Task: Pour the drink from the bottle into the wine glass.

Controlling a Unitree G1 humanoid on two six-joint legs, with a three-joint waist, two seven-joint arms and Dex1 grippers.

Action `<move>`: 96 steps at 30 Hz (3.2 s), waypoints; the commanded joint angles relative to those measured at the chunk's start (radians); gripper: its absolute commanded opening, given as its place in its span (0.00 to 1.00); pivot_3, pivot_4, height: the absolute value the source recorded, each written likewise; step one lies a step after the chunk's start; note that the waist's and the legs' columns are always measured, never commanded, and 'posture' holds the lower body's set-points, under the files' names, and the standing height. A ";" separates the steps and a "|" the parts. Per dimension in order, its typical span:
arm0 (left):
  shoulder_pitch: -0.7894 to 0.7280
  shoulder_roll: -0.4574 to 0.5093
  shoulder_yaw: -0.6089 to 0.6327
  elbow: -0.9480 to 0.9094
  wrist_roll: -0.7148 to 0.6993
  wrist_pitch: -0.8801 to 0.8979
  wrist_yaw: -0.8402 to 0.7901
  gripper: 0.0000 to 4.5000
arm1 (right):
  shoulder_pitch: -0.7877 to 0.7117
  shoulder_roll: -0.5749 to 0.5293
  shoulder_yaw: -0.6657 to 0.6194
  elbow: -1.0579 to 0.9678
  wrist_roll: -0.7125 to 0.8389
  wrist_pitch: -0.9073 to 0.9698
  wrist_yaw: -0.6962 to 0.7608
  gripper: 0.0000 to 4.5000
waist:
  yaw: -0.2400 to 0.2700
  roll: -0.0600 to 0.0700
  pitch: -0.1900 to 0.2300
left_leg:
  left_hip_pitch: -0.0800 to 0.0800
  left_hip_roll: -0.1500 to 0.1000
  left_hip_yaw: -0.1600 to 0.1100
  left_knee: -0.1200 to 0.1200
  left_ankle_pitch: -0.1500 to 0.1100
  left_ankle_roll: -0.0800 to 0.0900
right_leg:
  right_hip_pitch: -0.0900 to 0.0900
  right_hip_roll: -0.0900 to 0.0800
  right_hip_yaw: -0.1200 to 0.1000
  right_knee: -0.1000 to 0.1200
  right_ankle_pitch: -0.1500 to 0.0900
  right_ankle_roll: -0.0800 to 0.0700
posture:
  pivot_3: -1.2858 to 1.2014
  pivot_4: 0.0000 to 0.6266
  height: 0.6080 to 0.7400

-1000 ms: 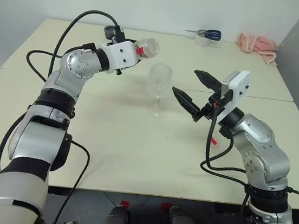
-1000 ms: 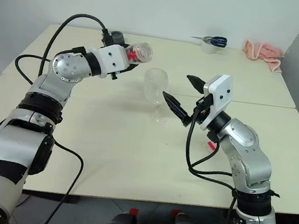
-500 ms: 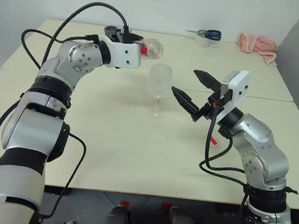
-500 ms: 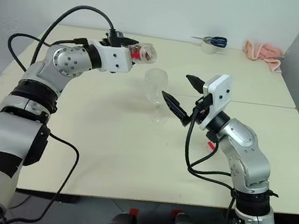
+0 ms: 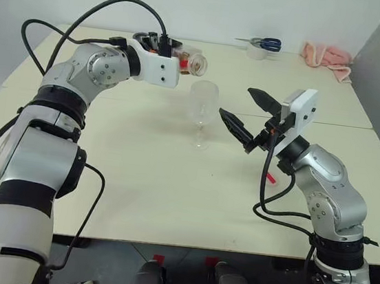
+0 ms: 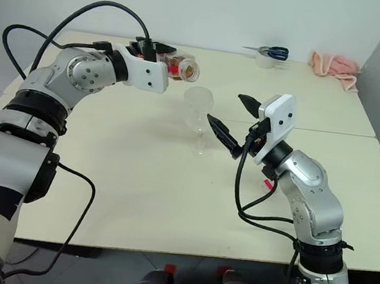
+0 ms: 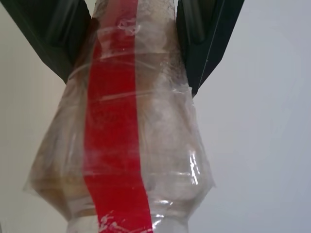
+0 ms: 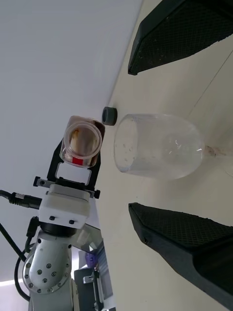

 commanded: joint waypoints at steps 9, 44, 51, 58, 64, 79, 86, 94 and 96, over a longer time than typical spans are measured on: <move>-0.077 0.034 -0.023 0.002 0.046 -0.037 0.066 0.39 | -0.009 0.020 -0.012 -0.029 -0.006 -0.030 -0.010 1.00 | 0.000 0.000 0.000 | 0.000 0.000 0.000 0.000 0.000 0.000 | 0.000 0.000 0.000 0.000 0.000 0.000 | 0.52 0.24 1.00; -0.165 0.070 -0.128 0.049 0.169 -0.059 0.159 0.39 | 0.000 0.043 -0.018 -0.032 -0.014 -0.035 -0.006 1.00 | -0.005 0.000 0.000 | 0.000 -0.001 0.000 0.014 0.000 0.000 | 0.000 0.000 0.001 0.014 0.000 0.000 | 0.52 0.24 1.00; -0.175 0.074 -0.139 0.055 0.184 -0.062 0.170 0.39 | 0.004 0.046 -0.016 -0.036 -0.014 -0.035 -0.010 1.00 | -0.005 0.000 0.000 | 0.000 -0.001 0.000 0.014 0.000 0.000 | 0.000 0.000 0.001 0.014 0.000 0.000 | 0.52 0.24 1.00; -0.180 0.077 -0.157 0.063 0.203 -0.059 0.190 0.39 | 0.006 0.050 -0.017 -0.039 -0.016 -0.034 -0.012 1.00 | -0.005 0.000 0.000 | 0.000 -0.001 0.000 0.014 0.000 0.000 | 0.000 0.000 0.001 0.014 0.000 0.000 | 0.52 0.24 1.00; -0.183 0.077 -0.160 0.070 0.208 -0.058 0.190 0.39 | 0.010 0.052 -0.019 -0.038 -0.017 -0.032 -0.017 1.00 | -0.005 0.000 0.000 | 0.000 -0.001 0.000 0.014 0.000 0.000 | 0.000 0.000 0.001 0.014 0.000 0.000 | 0.52 0.24 1.00; -0.152 0.041 -0.089 0.079 0.089 -0.040 0.095 0.39 | 0.016 0.047 -0.020 -0.038 -0.017 -0.028 -0.025 1.00 | -0.008 0.000 0.000 | 0.000 -0.001 0.000 0.014 0.000 0.000 | 0.000 0.000 0.001 0.014 0.000 0.000 | 0.52 0.24 1.00; -0.121 0.018 -0.018 0.061 -0.023 -0.019 -0.002 0.39 | 0.010 0.046 -0.020 -0.033 -0.019 -0.025 -0.026 1.00 | -0.015 0.000 0.000 | 0.000 -0.001 0.000 0.014 0.000 0.000 | 0.000 0.000 0.001 0.014 0.000 0.000 | 0.52 0.24 1.00; 0.046 -0.061 0.212 -0.101 -0.364 0.132 -0.192 0.39 | 0.005 0.035 -0.008 -0.050 0.000 -0.008 0.000 1.00 | -0.018 0.000 0.000 | 0.000 -0.001 -0.001 0.015 0.000 0.000 | 0.000 0.000 0.001 0.015 0.000 0.000 | 0.52 0.24 1.00; 0.110 -0.091 0.294 -0.221 -0.476 0.269 -0.219 0.39 | 0.013 0.021 -0.006 -0.060 0.014 0.000 0.024 1.00 | -0.019 0.000 0.000 | -0.001 0.000 -0.001 0.015 0.000 0.000 | 0.000 0.000 0.000 0.015 0.000 0.000 | 0.52 0.24 1.00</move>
